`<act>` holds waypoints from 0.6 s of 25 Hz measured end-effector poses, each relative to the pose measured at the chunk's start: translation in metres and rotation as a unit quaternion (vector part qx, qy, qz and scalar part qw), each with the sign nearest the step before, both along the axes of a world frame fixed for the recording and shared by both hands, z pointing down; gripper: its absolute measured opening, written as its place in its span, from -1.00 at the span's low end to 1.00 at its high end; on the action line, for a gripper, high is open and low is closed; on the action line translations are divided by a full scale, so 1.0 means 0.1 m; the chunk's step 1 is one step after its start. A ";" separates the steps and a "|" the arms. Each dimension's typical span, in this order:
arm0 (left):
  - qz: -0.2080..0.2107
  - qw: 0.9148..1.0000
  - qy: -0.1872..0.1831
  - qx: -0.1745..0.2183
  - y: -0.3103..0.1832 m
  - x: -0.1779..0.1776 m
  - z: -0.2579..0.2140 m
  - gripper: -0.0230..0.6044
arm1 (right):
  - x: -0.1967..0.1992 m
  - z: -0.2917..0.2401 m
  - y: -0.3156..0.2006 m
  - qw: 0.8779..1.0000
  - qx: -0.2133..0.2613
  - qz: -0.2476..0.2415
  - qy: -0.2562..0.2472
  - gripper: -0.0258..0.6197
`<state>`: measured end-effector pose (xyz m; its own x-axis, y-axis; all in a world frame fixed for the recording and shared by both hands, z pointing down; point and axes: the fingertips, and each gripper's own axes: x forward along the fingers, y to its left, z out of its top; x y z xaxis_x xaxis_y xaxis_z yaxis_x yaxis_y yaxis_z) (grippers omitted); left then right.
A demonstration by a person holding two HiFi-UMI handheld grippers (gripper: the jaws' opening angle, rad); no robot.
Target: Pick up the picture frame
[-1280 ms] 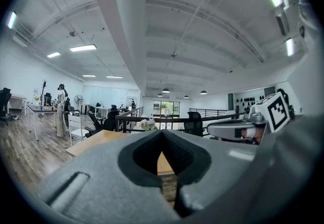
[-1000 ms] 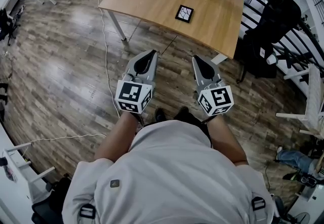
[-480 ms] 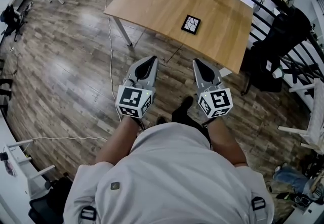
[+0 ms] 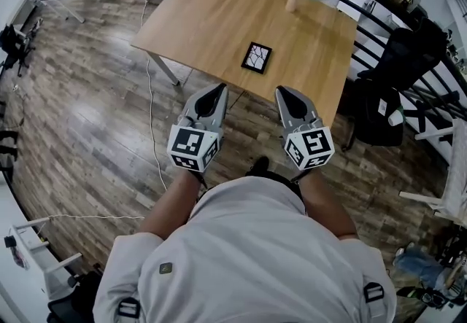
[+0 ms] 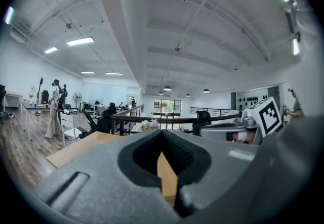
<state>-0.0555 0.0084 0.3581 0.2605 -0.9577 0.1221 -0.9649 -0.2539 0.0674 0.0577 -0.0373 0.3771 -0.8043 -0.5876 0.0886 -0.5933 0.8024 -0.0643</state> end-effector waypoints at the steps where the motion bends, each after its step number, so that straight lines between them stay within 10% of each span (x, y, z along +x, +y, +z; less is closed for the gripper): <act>1: 0.002 1.000 0.000 0.001 -0.12 0.06 -0.01 -0.92 | 0.06 -0.01 -0.12 1.000 0.000 0.001 -0.001 -0.89; 15: 0.057 0.998 -0.003 -0.010 -1.28 0.51 -0.02 -0.92 | 0.55 -0.07 -1.09 0.999 -0.010 0.043 -0.006 -0.89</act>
<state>-0.0045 -0.1194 0.3560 0.3667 -0.9195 0.1417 -0.9303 -0.3605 0.0683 0.1130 -0.1462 0.3698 -0.7523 -0.6524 0.0917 -0.6587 0.7473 -0.0872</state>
